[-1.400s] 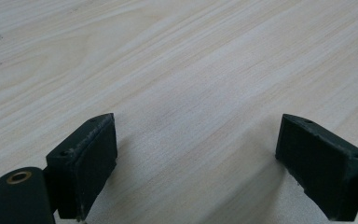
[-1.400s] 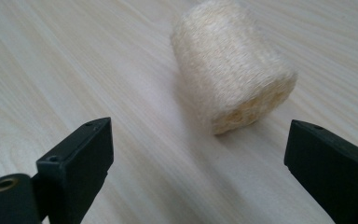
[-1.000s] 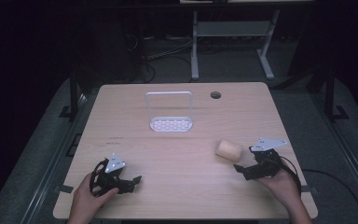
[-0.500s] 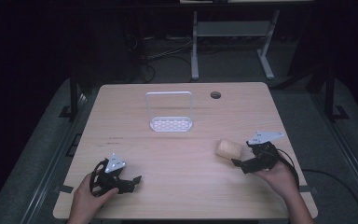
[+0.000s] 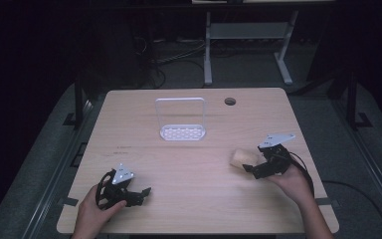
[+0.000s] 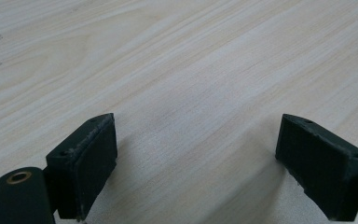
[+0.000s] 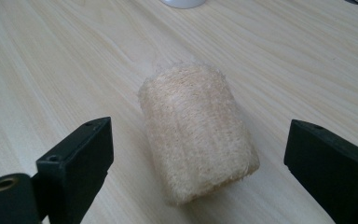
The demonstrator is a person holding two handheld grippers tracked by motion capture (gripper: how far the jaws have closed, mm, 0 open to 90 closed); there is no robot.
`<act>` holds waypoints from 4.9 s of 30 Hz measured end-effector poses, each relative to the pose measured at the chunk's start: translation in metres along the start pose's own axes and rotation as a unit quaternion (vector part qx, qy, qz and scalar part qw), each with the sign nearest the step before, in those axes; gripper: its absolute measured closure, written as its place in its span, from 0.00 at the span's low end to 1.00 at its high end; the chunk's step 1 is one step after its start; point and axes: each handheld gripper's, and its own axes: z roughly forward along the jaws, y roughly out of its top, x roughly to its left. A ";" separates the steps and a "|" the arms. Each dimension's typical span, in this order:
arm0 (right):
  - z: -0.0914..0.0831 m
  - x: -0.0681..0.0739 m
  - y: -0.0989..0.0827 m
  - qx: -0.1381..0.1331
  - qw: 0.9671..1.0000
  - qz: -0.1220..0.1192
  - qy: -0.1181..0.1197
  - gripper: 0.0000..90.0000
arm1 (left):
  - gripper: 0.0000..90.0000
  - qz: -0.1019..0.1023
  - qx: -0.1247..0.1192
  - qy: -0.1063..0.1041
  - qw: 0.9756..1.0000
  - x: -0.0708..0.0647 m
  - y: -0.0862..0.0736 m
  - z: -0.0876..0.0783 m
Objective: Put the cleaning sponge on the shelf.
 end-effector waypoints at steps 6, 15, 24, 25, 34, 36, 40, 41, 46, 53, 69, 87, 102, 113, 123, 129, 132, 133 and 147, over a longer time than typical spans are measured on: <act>0.009 -0.001 0.005 0.005 1.000 -0.005 0.005 0.09 | 0.13 0.001 0.001 0.000 1.000 0.000 0.000 0.000; 0.023 -0.001 0.008 0.017 1.000 -0.001 0.014 0.09 | 0.13 0.001 0.001 0.000 1.000 0.000 0.000 0.000; 0.035 -0.002 0.008 0.025 0.999 0.002 0.020 0.09 | 0.13 0.001 0.001 0.000 1.000 0.000 0.000 0.000; 0.036 -0.002 0.008 0.026 0.999 0.002 0.019 0.09 | 0.13 0.001 0.001 0.000 1.000 0.000 0.000 0.000; 0.042 -0.002 0.007 0.032 0.999 0.001 0.025 0.16 | 0.13 0.001 0.001 0.000 1.000 0.000 0.000 0.000; 0.043 -0.001 0.007 0.037 0.999 -0.001 0.023 0.16 | 0.13 0.001 0.001 0.000 1.000 0.000 0.000 0.000; 0.045 -0.001 0.006 0.041 0.999 0.001 0.022 0.16 | 0.13 0.001 0.001 0.000 1.000 0.000 0.000 0.000; 0.046 -0.001 0.006 0.041 0.999 0.001 0.023 0.16 | 0.13 0.001 0.001 0.000 1.000 0.000 0.000 0.000; 0.047 -0.002 0.004 0.042 0.999 0.004 0.022 0.17 | 0.13 0.001 0.001 0.000 1.000 0.000 0.000 0.000; 0.045 -0.003 0.002 0.043 0.999 0.003 0.023 0.23 | 0.13 0.001 0.001 0.000 1.000 0.000 0.000 0.000; 0.040 -0.003 0.001 0.042 0.999 0.002 0.025 0.26 | 0.13 0.001 0.001 0.000 1.000 0.000 0.000 0.000; 0.023 -0.001 0.020 0.035 0.999 -0.008 0.023 0.26 | 0.13 0.001 0.001 0.000 1.000 0.000 0.000 0.000; 0.023 0.005 0.039 0.029 0.999 -0.025 0.029 0.26 | 0.13 0.001 0.002 0.000 1.000 0.000 0.000 0.000; 0.027 0.011 0.057 0.023 0.998 -0.035 0.037 0.26 | 0.13 0.000 0.002 0.000 1.000 0.000 0.000 0.000; 0.035 0.015 0.067 0.023 0.998 -0.040 0.046 0.26 | 0.13 0.001 0.002 0.000 1.000 0.000 0.000 0.000; 0.038 0.018 0.075 0.021 0.997 -0.046 0.050 0.26 | 0.13 0.001 0.003 0.000 1.000 0.000 0.000 0.000; 0.041 0.020 0.081 0.018 0.997 -0.050 0.052 0.26 | 0.13 0.001 0.003 0.000 1.000 0.000 0.000 0.000; 0.042 0.021 0.083 0.018 0.997 -0.049 0.054 0.26 | 0.13 0.001 0.003 0.000 1.000 0.000 0.000 0.000; 0.054 0.027 0.104 0.015 0.996 -0.061 0.060 0.26 | 0.13 0.001 0.003 -0.001 1.000 0.000 0.000 0.000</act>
